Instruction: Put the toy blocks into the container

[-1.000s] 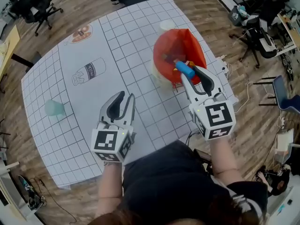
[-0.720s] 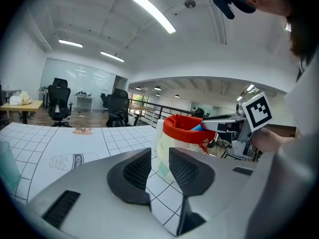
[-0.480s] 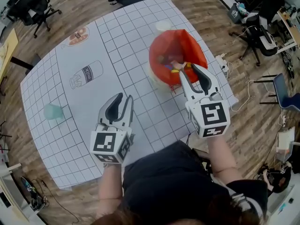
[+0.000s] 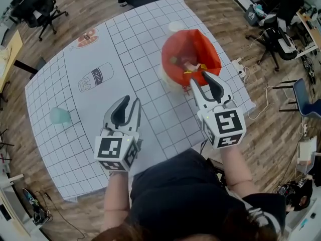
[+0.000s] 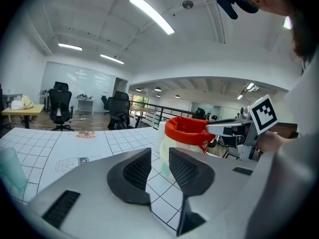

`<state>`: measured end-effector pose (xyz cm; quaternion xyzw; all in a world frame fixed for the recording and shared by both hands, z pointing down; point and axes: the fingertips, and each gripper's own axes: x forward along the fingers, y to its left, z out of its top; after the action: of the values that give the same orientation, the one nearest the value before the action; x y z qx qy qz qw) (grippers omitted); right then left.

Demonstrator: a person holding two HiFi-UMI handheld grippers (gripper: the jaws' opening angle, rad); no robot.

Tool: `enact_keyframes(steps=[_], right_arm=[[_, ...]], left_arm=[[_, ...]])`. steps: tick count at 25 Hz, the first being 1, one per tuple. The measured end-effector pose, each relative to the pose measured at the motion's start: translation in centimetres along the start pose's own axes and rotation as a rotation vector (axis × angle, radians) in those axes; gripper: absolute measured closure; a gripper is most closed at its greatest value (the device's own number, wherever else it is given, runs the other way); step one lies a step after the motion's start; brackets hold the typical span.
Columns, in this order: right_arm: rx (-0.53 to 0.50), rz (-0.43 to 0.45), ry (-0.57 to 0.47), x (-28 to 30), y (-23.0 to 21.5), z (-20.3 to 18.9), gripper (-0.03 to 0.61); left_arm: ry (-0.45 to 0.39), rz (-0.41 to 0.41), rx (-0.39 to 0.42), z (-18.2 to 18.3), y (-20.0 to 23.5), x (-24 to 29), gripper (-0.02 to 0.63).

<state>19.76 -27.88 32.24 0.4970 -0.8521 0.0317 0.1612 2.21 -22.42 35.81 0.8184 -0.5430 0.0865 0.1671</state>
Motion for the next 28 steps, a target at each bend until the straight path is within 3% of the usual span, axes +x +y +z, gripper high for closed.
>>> enact_keyframes(steps=[11, 28], right_arm=[[0.052, -0.001, -0.009, -2.5, 3.3, -0.8, 0.468], [0.159, 0.027, 0.037, -4.8, 7.5, -3.8, 0.548]], left_arm=[[-0.065, 0.062, 0.002, 1.3, 2.6, -3.7, 0.494], [-0.039, 0.081, -0.029, -1.6, 3.6, -7.7, 0.509]])
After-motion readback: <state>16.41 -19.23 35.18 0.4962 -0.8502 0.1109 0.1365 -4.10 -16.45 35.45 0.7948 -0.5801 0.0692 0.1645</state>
